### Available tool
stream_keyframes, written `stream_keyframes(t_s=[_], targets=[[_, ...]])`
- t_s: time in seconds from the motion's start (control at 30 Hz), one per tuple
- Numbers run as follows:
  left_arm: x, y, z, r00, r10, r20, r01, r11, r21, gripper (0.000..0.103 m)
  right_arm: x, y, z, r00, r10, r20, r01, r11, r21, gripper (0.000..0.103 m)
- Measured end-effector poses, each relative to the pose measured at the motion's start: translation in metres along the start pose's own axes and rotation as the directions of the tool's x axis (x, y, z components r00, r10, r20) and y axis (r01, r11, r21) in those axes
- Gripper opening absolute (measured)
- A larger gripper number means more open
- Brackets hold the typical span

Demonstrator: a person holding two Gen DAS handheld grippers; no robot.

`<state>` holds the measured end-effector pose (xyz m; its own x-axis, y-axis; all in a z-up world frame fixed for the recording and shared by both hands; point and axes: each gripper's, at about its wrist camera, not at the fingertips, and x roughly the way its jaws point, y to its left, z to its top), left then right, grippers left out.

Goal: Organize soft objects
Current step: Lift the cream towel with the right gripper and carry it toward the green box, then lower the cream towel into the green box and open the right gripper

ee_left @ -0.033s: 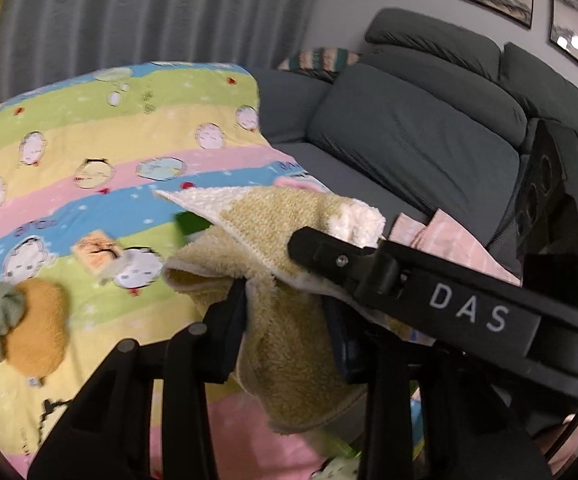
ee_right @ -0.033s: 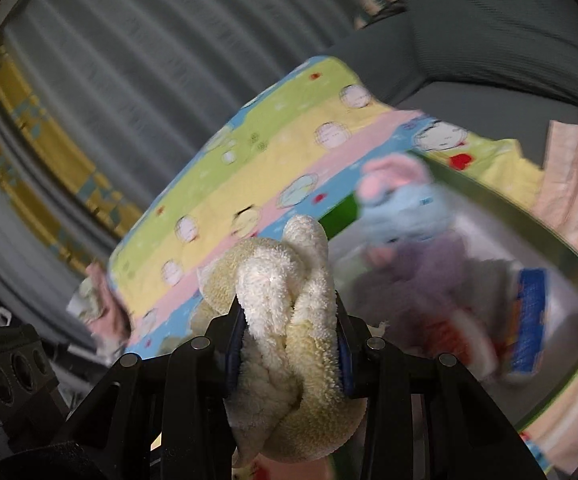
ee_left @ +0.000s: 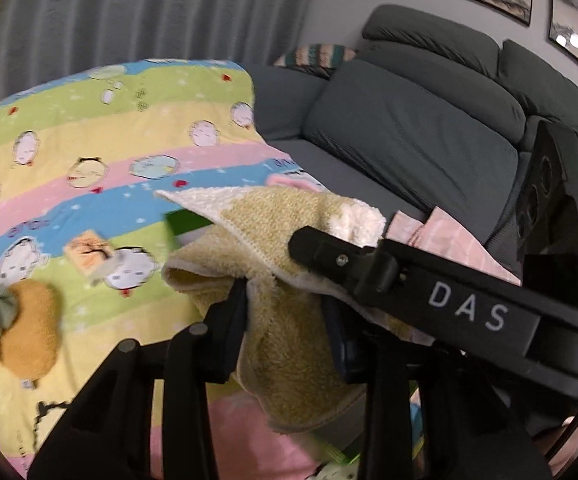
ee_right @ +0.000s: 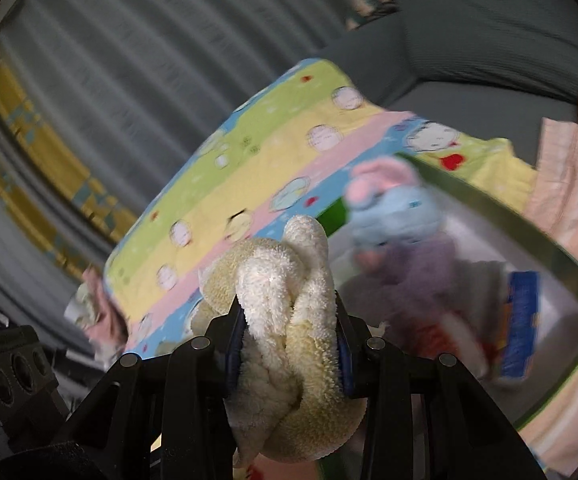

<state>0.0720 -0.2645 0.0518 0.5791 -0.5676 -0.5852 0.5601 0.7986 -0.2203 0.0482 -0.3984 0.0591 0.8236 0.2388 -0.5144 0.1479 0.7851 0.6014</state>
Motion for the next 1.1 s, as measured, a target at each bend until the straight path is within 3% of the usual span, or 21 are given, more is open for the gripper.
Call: stream_keyframes(t_s=[0.13, 0.3, 0.6, 0.9, 1.07, 1.1], targets=[[0.022, -0.013, 0.005, 0.999, -0.04, -0.031, 0.04, 0.999, 0.018, 0.032, -0.005, -0.026, 0.01, 0.997, -0.072, 0.027, 0.071, 0.997, 0.036, 0.039], [0.049, -0.02, 0.0, 0.993, -0.063, -0.102, 0.061, 0.998, -0.02, 0.031, 0.004, -0.051, 0.015, 0.988, -0.154, -0.007, 0.154, 0.986, 0.07, 0.039], [0.074, -0.017, -0.008, 0.971, -0.073, -0.227, 0.051, 0.994, -0.098, 0.029, 0.027, -0.082, 0.012, 0.975, -0.19, -0.116, 0.207, 0.965, 0.159, 0.039], [0.08, -0.014, -0.011, 0.964, -0.003, -0.267, -0.025, 0.995, -0.101, 0.03, 0.038, -0.08, 0.009, 0.946, -0.3, -0.125, 0.312, 0.945, 0.093, 0.039], [0.068, -0.002, -0.012, 0.964, -0.052, -0.261, 0.002, 0.982, -0.19, 0.036, 0.035, -0.078, 0.009, 0.946, -0.302, -0.116, 0.314, 0.944, 0.103, 0.04], [0.064, -0.002, -0.012, 0.964, -0.059, -0.259, 0.008, 0.981, -0.193, 0.038, 0.033, -0.077, 0.009, 0.948, -0.299, -0.112, 0.311, 0.944, 0.107, 0.044]])
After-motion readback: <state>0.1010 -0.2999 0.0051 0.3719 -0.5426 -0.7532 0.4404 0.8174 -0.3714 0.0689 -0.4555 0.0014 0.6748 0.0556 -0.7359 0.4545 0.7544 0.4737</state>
